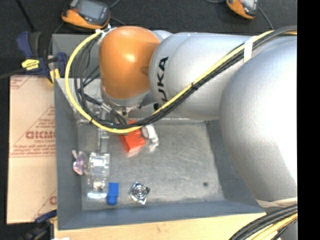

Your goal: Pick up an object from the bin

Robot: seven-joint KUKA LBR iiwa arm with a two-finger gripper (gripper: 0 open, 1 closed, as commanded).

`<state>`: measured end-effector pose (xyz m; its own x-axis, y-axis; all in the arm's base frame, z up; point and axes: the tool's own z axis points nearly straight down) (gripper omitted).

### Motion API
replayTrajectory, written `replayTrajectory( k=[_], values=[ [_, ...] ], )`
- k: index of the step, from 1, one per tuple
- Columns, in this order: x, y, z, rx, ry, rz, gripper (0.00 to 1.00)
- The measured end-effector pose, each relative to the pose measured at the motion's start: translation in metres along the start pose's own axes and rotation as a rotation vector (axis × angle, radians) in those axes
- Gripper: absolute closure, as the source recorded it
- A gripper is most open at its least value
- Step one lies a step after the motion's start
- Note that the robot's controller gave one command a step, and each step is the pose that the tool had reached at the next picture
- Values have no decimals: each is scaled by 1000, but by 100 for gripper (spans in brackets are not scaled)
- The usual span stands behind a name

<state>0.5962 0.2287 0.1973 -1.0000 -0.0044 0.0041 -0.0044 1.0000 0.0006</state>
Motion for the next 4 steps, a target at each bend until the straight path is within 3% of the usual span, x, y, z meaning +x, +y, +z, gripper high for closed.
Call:
replayTrajectory(
  k=[1,2,3,4],
  values=[
    [19,8,110,-3,-15,-138,0],
    [33,-30,96,-1,-7,-47,0],
    [43,7,92,-2,-8,121,0],
    [28,1,126,5,-3,356,0]
  ],
)
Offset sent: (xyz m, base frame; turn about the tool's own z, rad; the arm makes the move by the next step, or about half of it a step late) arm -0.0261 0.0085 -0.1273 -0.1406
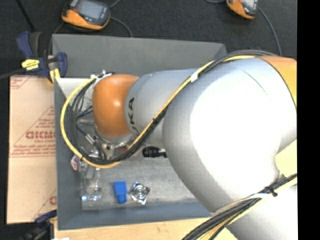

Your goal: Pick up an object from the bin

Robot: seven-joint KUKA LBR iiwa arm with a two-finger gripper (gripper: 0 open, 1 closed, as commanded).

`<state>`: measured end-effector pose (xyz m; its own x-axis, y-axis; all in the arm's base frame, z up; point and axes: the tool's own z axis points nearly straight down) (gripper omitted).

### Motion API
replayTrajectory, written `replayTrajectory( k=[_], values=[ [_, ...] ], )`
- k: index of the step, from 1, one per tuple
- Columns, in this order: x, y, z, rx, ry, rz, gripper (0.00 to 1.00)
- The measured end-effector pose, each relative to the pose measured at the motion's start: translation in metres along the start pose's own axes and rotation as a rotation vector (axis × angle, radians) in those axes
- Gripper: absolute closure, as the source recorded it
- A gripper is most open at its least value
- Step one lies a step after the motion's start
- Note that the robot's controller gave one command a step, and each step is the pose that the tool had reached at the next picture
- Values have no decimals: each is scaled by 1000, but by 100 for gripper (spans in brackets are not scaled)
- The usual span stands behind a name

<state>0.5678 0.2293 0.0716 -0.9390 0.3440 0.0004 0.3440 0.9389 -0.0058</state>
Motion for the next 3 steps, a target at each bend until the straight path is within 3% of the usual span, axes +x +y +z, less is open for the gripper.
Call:
replayTrajectory(
  k=[1,2,3],
  values=[
    [9,-60,1,-5,-2,8,0],
    [8,-55,-1,-14,-10,6,100],
    [6,-56,-62,-9,-5,6,100]
  ],
)
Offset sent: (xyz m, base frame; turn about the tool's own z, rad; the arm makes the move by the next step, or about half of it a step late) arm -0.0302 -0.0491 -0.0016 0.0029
